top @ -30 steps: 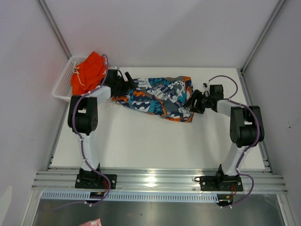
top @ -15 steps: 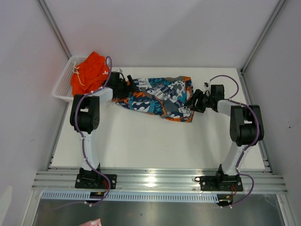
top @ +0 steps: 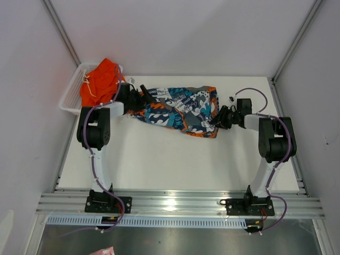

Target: Fold and stack the shorts

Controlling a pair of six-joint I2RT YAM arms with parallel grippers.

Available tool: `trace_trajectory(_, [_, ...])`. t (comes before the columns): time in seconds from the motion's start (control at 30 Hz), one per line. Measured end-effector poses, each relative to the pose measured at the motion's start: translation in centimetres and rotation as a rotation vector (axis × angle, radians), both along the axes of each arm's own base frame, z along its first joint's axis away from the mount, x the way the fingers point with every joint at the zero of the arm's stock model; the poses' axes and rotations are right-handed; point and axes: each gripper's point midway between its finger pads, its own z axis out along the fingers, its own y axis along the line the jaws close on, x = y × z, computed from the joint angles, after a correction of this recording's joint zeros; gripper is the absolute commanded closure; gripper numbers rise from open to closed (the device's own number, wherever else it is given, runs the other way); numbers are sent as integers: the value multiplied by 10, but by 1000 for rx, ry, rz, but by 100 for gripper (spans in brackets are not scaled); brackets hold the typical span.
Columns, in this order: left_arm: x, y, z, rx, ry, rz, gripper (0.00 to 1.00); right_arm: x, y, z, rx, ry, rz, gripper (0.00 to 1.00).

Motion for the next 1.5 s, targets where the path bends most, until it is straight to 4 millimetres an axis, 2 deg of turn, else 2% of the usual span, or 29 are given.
trace_trajectory(0.03, [0, 1, 1, -6, -1, 1, 1, -2, 0, -1, 3, 4, -1, 77])
trace_trajectory(0.07, [1, 1, 1, -11, -1, 5, 1, -4, 1, -3, 4, 9, 1, 89])
trace_trajectory(0.13, [1, 1, 1, -14, -1, 6, 1, -7, 1, -6, 5, 20, 4, 100])
trace_trajectory(0.27, [1, 1, 1, -17, 2, 13, 1, -10, 3, -5, 11, 23, 10, 100])
trace_trajectory(0.37, [2, 2, 0, -14, 2, 18, 1, -18, 3, 4, 14, 16, 12, 100])
trace_trajectory(0.6, [2, 2, -1, -7, 4, 23, 1, -46, 0, 63, -13, -78, -1, 100])
trace_trajectory(0.67, [2, 1, -1, -4, 6, 25, 1, -53, -2, 71, -27, -98, -7, 100])
trace_trajectory(0.73, [3, 1, -1, 2, 7, 29, 1, -58, -5, 67, -47, -93, -15, 100])
trace_trajectory(0.83, [3, 1, -1, 7, 8, 32, 1, -68, -11, 41, -75, -18, -28, 100])
trace_trajectory(0.87, [4, 1, -1, 8, 8, 33, 1, -70, -13, 32, -82, 9, -33, 98])
trace_trajectory(0.9, [3, 1, -1, 9, 9, 34, 1, -73, -15, 21, -92, 43, -38, 85])
trace_trajectory(1.0, [4, 1, -1, 10, 10, 35, 1, -79, -22, -6, -127, 125, -58, 62])
trace_trajectory(1.03, [4, 1, -1, 10, 10, 35, 1, -79, -25, -13, -138, 144, -67, 50])
trace_trajectory(1.1, [4, 1, -1, 11, 10, 35, 1, -73, -26, -8, -124, 138, -77, 47])
trace_trajectory(1.23, [4, 1, -1, 12, 10, 35, 1, -44, -32, 9, -146, 74, -118, 43])
trace_trajectory(1.3, [4, 1, -1, 12, 10, 34, 1, -23, -30, 25, -133, 29, -124, 42])
trace_trajectory(1.4, [4, 0, -1, 13, 9, 32, 1, 25, -25, 51, -105, -72, -117, 37])
trace_trajectory(1.5, [4, 0, -1, 16, 8, 28, 1, 67, -20, 70, -78, -172, -107, 37])
